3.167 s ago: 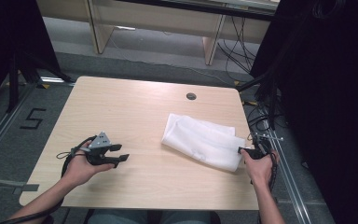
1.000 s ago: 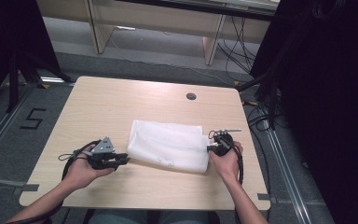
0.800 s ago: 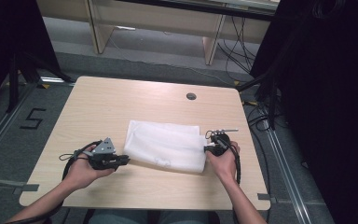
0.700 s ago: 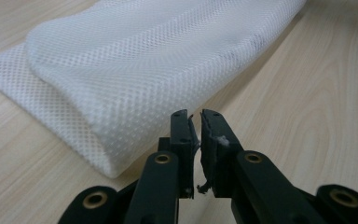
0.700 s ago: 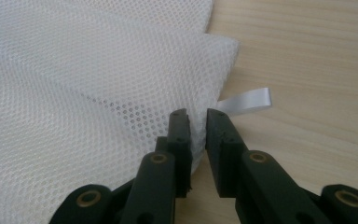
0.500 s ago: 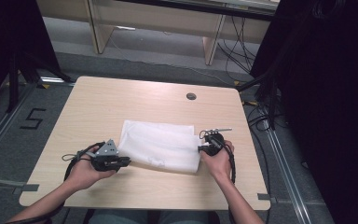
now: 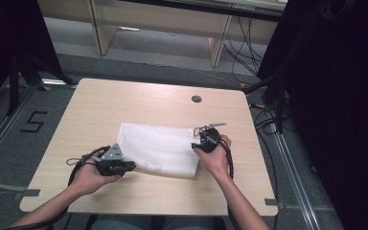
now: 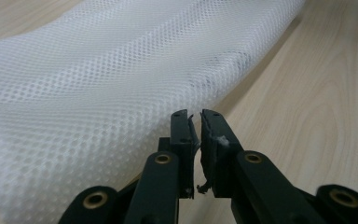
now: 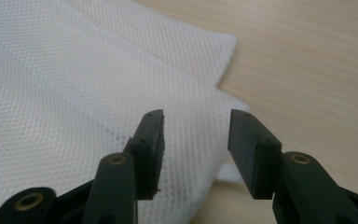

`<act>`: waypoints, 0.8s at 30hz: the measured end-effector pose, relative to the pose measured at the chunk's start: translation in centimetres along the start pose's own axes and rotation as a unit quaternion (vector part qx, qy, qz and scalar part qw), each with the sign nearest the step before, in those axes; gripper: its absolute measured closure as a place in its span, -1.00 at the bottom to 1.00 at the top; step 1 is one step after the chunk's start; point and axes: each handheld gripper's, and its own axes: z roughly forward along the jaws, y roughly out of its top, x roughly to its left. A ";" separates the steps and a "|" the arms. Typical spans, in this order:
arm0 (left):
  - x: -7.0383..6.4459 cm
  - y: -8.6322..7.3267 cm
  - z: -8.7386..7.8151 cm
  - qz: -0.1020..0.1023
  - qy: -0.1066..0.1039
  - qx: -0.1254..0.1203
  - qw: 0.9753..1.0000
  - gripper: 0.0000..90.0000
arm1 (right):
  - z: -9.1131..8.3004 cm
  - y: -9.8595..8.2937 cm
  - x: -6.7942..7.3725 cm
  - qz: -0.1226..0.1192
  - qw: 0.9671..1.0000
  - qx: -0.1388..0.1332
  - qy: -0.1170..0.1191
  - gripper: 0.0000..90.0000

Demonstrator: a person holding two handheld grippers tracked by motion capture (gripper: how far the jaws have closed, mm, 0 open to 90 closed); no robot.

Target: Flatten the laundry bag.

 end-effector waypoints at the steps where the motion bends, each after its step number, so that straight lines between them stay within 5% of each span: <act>1: -0.1 0.1 0.1 0.007 0.000 0.007 1.000 0.85 | 0.3 0.8 0.6 -0.017 1.000 0.005 0.002 0.23; 6: -0.8 0.7 1.2 0.017 -0.014 0.023 0.999 0.86 | 1.9 2.8 2.1 -0.078 0.996 0.026 0.029 0.20; 8: -0.9 0.9 1.4 0.018 -0.013 0.028 0.999 0.85 | 2.2 3.1 2.5 -0.077 0.996 0.035 0.034 0.20; 11: -1.5 1.4 2.3 0.027 -0.025 0.038 0.999 0.84 | 4.0 4.2 3.0 -0.118 0.991 0.046 0.044 0.15; 19: -2.4 2.1 4.0 0.034 -0.041 0.049 0.997 0.82 | 5.9 5.2 3.1 -0.104 0.991 0.064 0.045 0.08; 20: -2.3 2.2 4.3 0.050 -0.043 0.058 0.996 0.82 | 6.4 5.3 2.9 -0.099 0.992 0.067 0.047 0.06; 22: -2.5 2.2 4.7 0.032 -0.043 0.058 0.997 0.82 | 6.8 5.2 3.0 -0.091 0.992 0.077 0.044 0.09; 24: -2.3 2.2 4.7 0.042 -0.044 0.064 0.996 0.83 | 7.1 5.1 3.1 -0.100 0.991 0.082 0.043 0.17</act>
